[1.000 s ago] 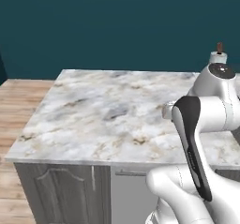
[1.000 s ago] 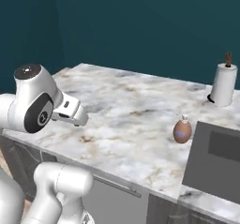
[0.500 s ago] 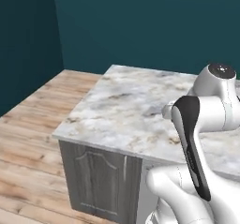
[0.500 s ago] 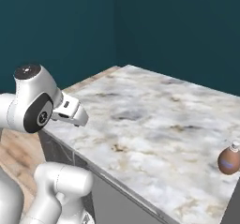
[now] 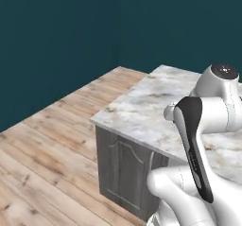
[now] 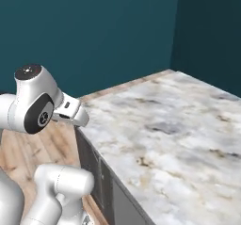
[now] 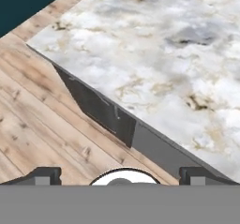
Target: Locate and retrieve the soap dispenser and sponge from the cabinet. Place them next to the sink.
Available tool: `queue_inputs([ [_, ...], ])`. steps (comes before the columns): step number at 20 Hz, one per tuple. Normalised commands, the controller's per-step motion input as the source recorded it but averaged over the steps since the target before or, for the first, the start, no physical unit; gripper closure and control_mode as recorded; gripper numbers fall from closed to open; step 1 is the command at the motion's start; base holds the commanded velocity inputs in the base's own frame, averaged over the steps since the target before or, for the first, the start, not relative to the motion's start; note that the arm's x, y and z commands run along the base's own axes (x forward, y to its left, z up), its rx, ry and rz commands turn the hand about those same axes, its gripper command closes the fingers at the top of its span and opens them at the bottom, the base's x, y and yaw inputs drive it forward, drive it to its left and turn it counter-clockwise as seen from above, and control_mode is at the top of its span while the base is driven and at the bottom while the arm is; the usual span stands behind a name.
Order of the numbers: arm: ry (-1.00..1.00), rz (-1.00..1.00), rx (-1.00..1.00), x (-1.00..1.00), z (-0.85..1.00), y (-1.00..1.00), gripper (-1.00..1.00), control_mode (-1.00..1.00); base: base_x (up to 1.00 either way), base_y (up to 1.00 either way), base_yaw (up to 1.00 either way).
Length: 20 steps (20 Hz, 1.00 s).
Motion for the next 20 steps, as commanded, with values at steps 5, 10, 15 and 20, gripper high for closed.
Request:
queue_inputs([
  [5, 0.0, 0.0, 0.0, 0.0, 0.0, 0.0, -1.0, 1.0, 0.0, 0.01, 0.5],
  [10, 0.0, 0.0, 0.0, 0.0, 0.0, 0.0, -1.0, 1.0, 0.0, 0.0, 0.5],
  [15, 0.0, 0.0, 0.0, 0.0, 0.0, 0.0, -1.0, 1.0, 0.0, 0.0, 0.5],
  [20, 0.0, 0.0, 0.0, 0.0, 0.0, 0.0, -1.0, 1.0, 0.0, 0.0, 0.5],
])
